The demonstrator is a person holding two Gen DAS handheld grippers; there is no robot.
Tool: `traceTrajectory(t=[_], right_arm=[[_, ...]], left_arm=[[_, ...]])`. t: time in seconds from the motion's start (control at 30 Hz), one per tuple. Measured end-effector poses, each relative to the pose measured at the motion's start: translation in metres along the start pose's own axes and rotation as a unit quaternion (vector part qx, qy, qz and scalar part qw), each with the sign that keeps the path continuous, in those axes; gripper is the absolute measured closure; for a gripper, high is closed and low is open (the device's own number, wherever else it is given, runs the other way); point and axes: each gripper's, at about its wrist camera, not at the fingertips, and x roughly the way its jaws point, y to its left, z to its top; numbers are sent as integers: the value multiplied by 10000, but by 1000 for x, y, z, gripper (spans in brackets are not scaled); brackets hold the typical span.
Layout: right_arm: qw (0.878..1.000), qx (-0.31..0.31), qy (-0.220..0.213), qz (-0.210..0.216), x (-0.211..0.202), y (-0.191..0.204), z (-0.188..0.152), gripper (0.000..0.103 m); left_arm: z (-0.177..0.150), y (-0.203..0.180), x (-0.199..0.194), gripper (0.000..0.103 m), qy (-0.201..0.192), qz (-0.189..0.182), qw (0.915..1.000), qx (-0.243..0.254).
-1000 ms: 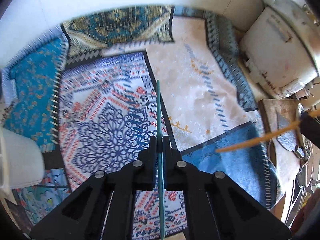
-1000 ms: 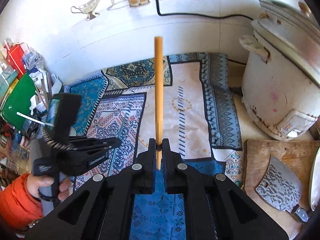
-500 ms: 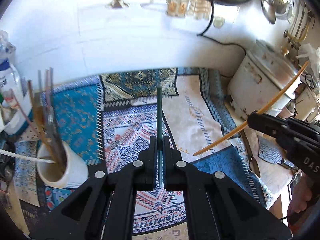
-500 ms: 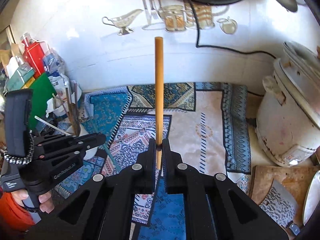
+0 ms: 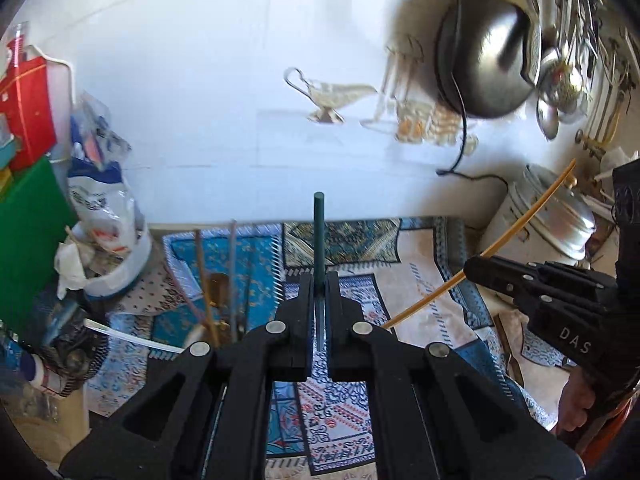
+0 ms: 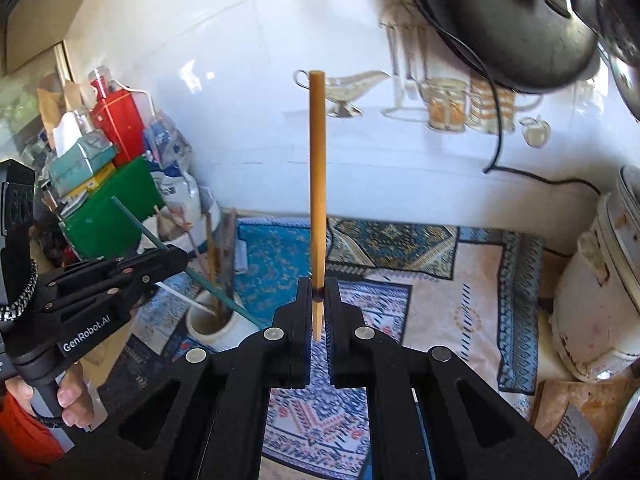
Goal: Organize utensils
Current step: 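Lift both sticks and carry them over the white cup, then lower both sticks into the white cup and open both tools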
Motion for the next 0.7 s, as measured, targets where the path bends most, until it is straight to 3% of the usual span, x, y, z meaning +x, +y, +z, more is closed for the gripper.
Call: traceTrajectory(t=[0.37, 0.57, 0.7], right_arm=[[9984, -266, -156, 474, 19, 58, 25, 98], [9973, -307, 57, 671, 47, 85, 26, 98], [9963, -320, 367, 706, 73, 100, 19, 98]], left_arm=[[20, 62, -40, 100, -437, 316, 9980, -325], [16, 90, -33, 100, -195, 393, 9984, -370], [5, 103, -14, 100, 175, 346, 9987, -332]])
